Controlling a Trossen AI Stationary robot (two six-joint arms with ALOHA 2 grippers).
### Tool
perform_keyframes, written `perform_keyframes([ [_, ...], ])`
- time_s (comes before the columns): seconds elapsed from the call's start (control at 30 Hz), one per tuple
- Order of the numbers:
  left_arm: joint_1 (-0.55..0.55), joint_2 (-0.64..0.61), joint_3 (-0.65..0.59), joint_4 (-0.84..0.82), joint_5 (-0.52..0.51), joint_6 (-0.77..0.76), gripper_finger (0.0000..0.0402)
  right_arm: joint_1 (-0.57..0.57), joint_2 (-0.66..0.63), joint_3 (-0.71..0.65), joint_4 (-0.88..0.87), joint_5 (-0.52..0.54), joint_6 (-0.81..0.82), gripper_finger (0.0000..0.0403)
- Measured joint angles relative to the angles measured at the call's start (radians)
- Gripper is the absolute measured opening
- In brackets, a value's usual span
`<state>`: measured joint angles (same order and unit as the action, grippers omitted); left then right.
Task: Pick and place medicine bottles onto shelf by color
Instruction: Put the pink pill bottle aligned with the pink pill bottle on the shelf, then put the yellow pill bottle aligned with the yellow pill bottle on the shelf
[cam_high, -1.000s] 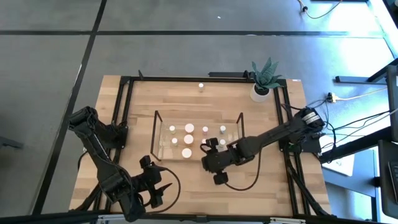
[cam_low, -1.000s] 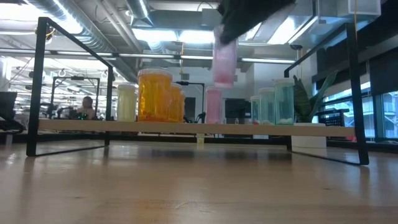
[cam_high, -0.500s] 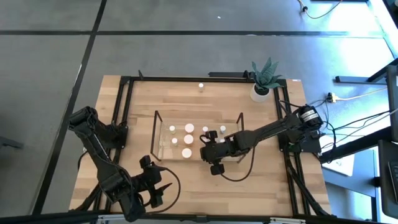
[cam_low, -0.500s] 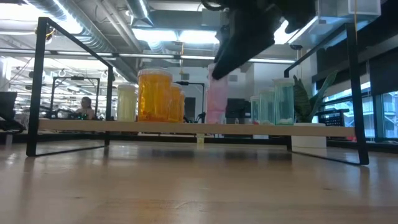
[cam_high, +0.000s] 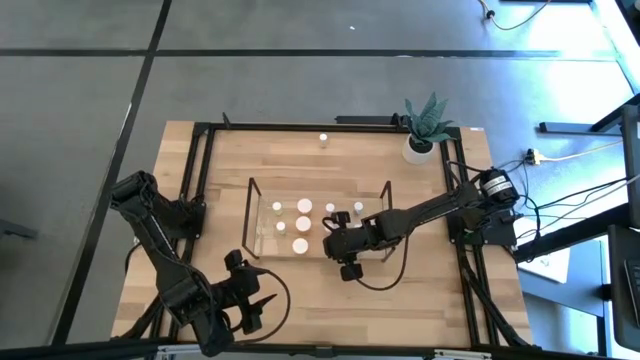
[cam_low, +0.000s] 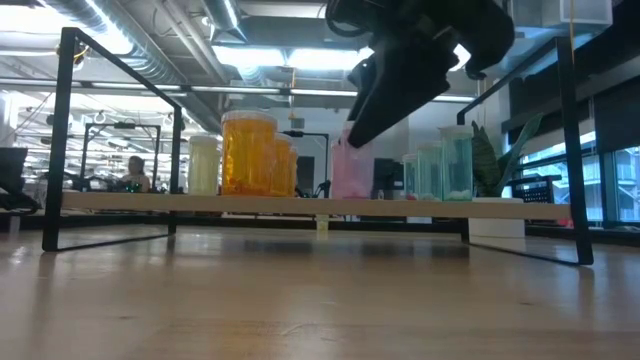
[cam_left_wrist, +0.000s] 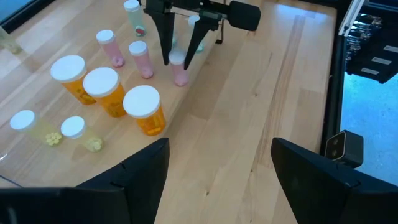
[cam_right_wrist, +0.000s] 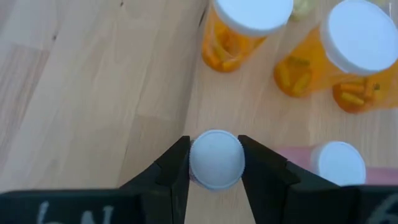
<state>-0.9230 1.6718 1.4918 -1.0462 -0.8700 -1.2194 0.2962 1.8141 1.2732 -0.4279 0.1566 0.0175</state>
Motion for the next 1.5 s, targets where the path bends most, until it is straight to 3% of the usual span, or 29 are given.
perform_keyframes([
  [0.3, 0.000, 0.000, 0.000, 0.000, 0.000, 0.000, 0.0275, 0.000, 0.000, 0.000, 0.004, 0.000, 0.002, 0.0136],
  [0.77, 0.000, 0.000, 0.000, 0.000, 0.000, 0.000, 0.0275, 0.001, 0.000, -0.001, 0.008, 0.050, 0.002, 0.0216],
  [1.3, 0.000, 0.000, 0.000, 0.000, 0.000, 0.000, 0.0275, 0.001, 0.002, 0.123, -0.053, 0.052, 0.000, 0.0220],
  [1.5, 0.000, 0.000, 0.000, -0.001, 0.000, 0.000, 0.0275, 0.025, 0.002, 0.236, -0.215, 0.071, 0.003, 0.0220],
])
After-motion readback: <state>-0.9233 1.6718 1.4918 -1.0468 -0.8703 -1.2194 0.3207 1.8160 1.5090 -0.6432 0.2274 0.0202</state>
